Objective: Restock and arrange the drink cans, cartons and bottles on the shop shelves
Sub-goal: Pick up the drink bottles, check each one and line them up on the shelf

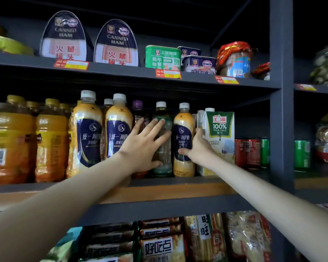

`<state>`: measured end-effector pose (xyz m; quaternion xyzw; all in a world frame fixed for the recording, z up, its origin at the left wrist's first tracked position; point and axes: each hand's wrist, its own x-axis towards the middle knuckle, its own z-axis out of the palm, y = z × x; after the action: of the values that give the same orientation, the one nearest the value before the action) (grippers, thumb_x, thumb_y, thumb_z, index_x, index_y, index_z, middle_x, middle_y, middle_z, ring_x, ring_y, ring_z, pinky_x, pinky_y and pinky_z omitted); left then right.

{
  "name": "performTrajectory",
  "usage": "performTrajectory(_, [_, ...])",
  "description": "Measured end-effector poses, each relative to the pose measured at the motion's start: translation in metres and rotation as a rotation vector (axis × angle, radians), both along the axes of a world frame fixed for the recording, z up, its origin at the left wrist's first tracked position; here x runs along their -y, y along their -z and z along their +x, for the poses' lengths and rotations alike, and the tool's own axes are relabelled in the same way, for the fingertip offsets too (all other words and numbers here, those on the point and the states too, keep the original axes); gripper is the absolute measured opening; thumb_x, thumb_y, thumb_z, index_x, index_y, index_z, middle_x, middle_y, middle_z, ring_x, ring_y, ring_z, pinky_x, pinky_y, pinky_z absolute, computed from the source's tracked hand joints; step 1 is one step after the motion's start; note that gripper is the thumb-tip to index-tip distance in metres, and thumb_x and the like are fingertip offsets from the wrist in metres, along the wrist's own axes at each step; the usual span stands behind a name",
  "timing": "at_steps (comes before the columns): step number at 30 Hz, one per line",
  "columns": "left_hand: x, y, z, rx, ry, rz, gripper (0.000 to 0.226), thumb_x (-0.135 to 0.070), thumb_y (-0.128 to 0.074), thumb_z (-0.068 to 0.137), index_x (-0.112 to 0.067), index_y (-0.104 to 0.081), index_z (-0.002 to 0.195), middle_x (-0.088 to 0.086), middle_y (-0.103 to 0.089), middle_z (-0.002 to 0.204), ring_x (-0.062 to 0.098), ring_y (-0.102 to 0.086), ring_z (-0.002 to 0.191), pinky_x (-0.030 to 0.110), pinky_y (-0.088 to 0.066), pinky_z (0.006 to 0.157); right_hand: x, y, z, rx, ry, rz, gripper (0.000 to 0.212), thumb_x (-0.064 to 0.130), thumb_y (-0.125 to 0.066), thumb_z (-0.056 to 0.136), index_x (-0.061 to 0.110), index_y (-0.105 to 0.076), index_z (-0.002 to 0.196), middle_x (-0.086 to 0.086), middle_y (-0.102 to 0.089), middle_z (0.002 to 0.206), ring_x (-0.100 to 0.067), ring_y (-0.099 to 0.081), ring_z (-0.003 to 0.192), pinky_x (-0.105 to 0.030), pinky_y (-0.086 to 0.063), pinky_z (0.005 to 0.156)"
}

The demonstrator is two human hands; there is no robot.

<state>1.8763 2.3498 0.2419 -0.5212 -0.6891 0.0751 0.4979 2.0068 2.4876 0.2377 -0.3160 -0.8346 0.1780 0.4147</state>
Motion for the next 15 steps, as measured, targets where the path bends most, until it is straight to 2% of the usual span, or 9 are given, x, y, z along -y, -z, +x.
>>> performTrajectory(2, [-0.010, -0.002, -0.004, -0.067, -0.064, -0.032, 0.098, -0.073, -0.036, 0.088, -0.022, 0.021, 0.151, 0.014, 0.029, 0.156, 0.030, 0.016, 0.148, 0.053, 0.010, 0.116, -0.003, 0.001, 0.001, 0.016, -0.039, 0.079, 0.107, 0.019, -0.075, 0.084, 0.021, 0.010, 0.149, -0.018, -0.048, 0.136, -0.032, -0.058, 0.112, -0.041, -0.050, 0.091])
performTrajectory(3, [-0.013, -0.004, -0.004, -0.089, -0.091, -0.039, 0.101, -0.075, -0.033, 0.087, -0.021, 0.025, 0.149, 0.014, 0.034, 0.152, 0.032, 0.019, 0.147, 0.054, 0.011, 0.115, -0.003, 0.003, 0.003, 0.054, -0.052, 0.161, 0.117, 0.016, -0.077, 0.082, 0.030, 0.019, 0.148, -0.020, -0.035, 0.146, -0.034, -0.051, 0.123, -0.042, -0.048, 0.096])
performTrajectory(5, [-0.018, -0.005, -0.005, -0.101, -0.131, -0.030, 0.107, -0.079, -0.029, 0.085, -0.017, 0.034, 0.143, 0.014, 0.043, 0.143, 0.033, 0.024, 0.145, 0.055, 0.013, 0.115, 0.001, 0.004, 0.009, 0.204, -0.041, 0.410, 0.128, 0.011, -0.078, 0.079, 0.040, 0.028, 0.145, -0.013, 0.006, 0.160, -0.036, -0.013, 0.146, -0.040, -0.040, 0.104])
performTrajectory(6, [-0.021, -0.005, -0.004, -0.094, -0.143, -0.027, 0.110, -0.081, -0.029, 0.083, -0.014, 0.038, 0.139, 0.014, 0.045, 0.140, 0.033, 0.027, 0.144, 0.055, 0.013, 0.115, 0.003, 0.005, 0.013, 0.298, -0.013, 0.533, 0.129, 0.012, -0.078, 0.078, 0.039, 0.028, 0.145, -0.008, 0.024, 0.158, -0.032, 0.009, 0.148, -0.038, -0.035, 0.108])
performTrajectory(8, [-0.024, -0.003, -0.004, -0.075, -0.149, -0.027, 0.115, -0.083, -0.030, 0.080, -0.011, 0.042, 0.134, 0.015, 0.048, 0.137, 0.032, 0.030, 0.142, 0.054, 0.015, 0.114, 0.005, 0.007, 0.015, 0.468, 0.066, 0.673, 0.132, 0.023, -0.082, 0.076, 0.031, 0.029, 0.148, -0.003, 0.046, 0.148, -0.027, 0.033, 0.142, -0.038, -0.025, 0.115])
performTrajectory(11, [-0.027, -0.002, -0.006, -0.058, -0.130, -0.006, 0.121, -0.085, -0.033, 0.078, -0.009, 0.046, 0.130, 0.015, 0.050, 0.136, 0.030, 0.035, 0.138, 0.052, 0.020, 0.112, 0.004, 0.008, 0.009, 0.562, 0.119, 0.627, 0.137, 0.034, -0.084, 0.072, 0.026, 0.031, 0.147, 0.001, 0.056, 0.137, -0.023, 0.044, 0.132, -0.041, -0.021, 0.117])
performTrajectory(13, [-0.027, -0.001, -0.008, -0.062, -0.130, 0.002, 0.122, -0.086, -0.032, 0.078, -0.007, 0.049, 0.125, 0.015, 0.050, 0.136, 0.030, 0.037, 0.136, 0.052, 0.021, 0.111, 0.004, 0.006, 0.003, 0.571, 0.121, 0.580, 0.136, 0.029, -0.083, 0.073, 0.024, 0.032, 0.147, 0.003, 0.057, 0.135, -0.021, 0.047, 0.128, -0.044, -0.026, 0.115])
performTrajectory(15, [-0.026, 0.000, -0.008, -0.069, -0.132, -0.009, 0.123, -0.086, -0.032, 0.077, -0.005, 0.050, 0.123, 0.016, 0.050, 0.136, 0.030, 0.033, 0.140, 0.052, 0.020, 0.112, 0.005, 0.006, -0.001, 0.582, 0.128, 0.549, 0.133, 0.022, -0.081, 0.076, 0.021, 0.032, 0.146, 0.002, 0.055, 0.137, -0.021, 0.046, 0.129, -0.040, -0.034, 0.111])
